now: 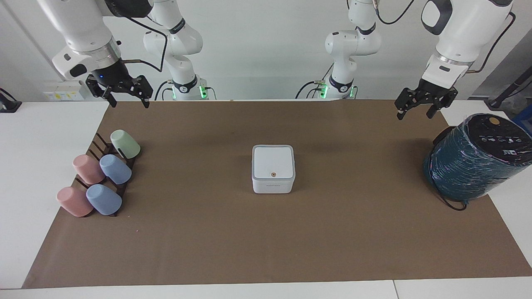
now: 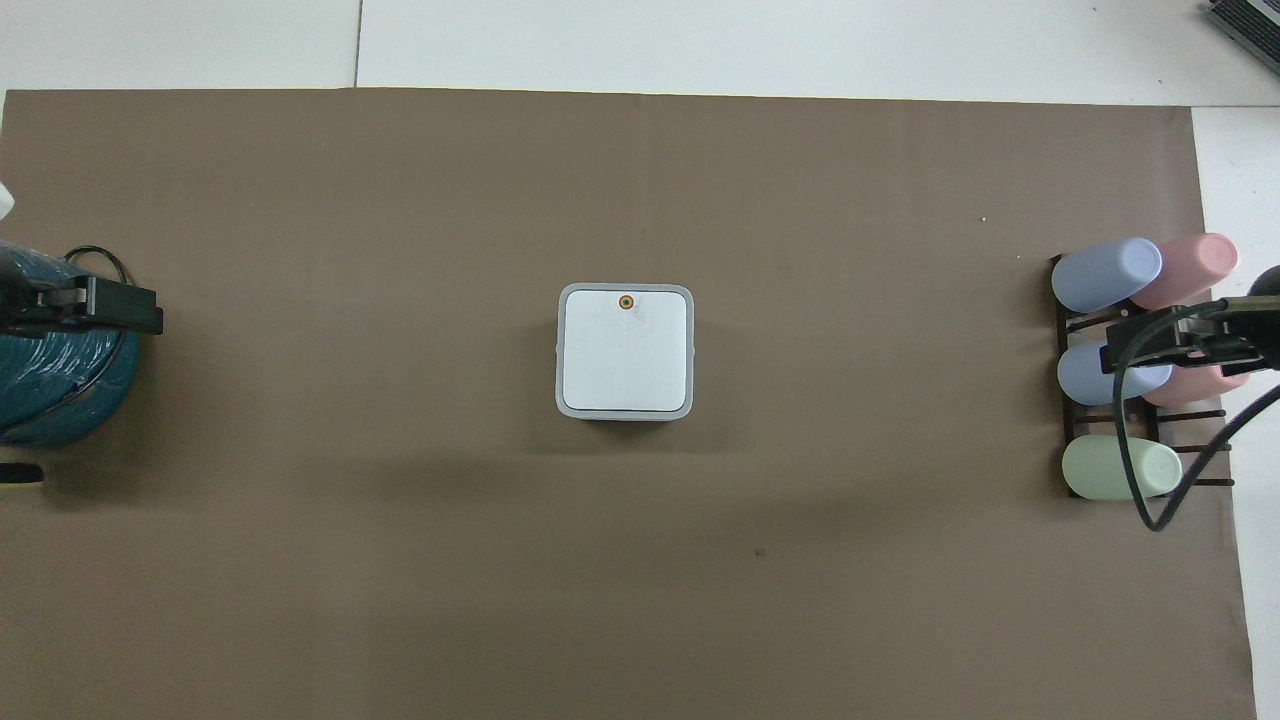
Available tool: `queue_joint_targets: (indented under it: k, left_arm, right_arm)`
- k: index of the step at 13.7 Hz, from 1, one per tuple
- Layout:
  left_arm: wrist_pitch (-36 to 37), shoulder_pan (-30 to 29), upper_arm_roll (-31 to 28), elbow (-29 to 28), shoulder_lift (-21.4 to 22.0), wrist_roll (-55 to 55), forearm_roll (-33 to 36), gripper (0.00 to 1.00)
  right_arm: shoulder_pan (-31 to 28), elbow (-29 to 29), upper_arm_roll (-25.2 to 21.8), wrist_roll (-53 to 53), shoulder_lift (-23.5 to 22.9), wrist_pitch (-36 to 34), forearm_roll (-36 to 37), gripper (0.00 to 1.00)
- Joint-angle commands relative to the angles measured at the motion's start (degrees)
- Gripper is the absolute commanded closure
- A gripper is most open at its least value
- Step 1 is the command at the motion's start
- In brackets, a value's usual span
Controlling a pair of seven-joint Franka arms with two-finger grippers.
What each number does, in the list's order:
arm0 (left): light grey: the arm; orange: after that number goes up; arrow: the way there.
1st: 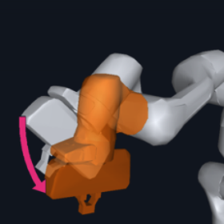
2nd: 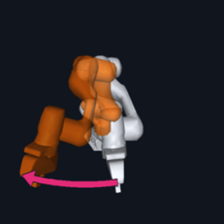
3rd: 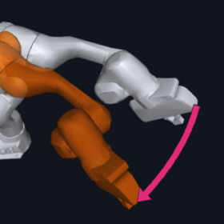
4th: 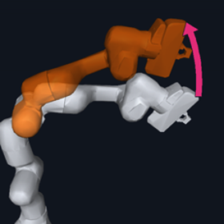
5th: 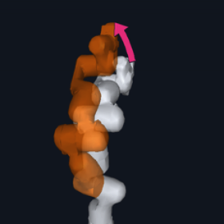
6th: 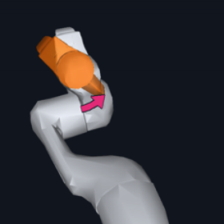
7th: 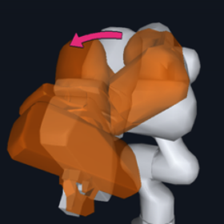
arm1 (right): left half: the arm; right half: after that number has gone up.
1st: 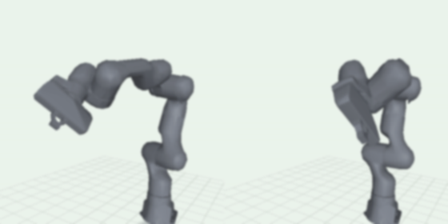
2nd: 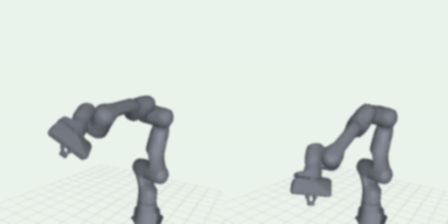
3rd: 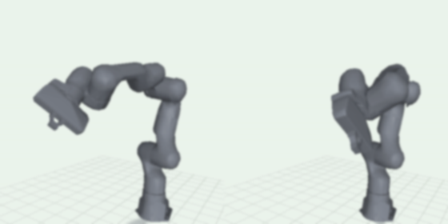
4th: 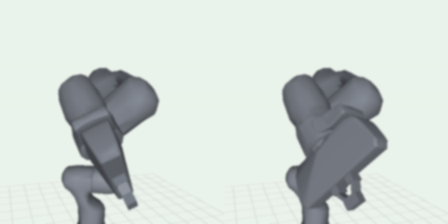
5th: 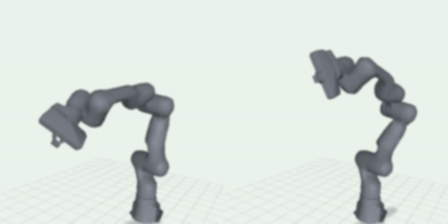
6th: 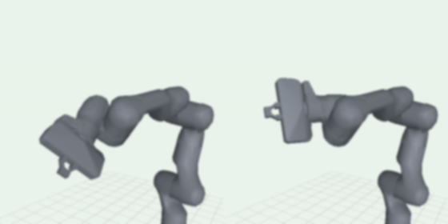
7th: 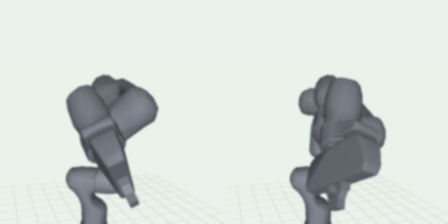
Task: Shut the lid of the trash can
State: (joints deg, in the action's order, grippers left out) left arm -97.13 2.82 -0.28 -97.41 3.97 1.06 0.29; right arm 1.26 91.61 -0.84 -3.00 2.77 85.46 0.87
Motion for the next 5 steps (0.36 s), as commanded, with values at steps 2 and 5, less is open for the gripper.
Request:
queue_joint_targets:
  k: [2, 5]
  left_arm:
    - [0.2, 0.4, -0.2, -0.4, 1.0, -0.8, -0.5, 0.00]
    - [0.2, 0.5, -0.2, -0.4, 1.0, -0.8, -0.5, 0.00]
  right_arm:
    - [-0.5, 0.8, 0.1, 0.4, 0.4, 0.9, -0.3, 0.00]
    - [-0.5, 0.8, 0.1, 0.3, 0.4, 0.9, -0.3, 0.00]
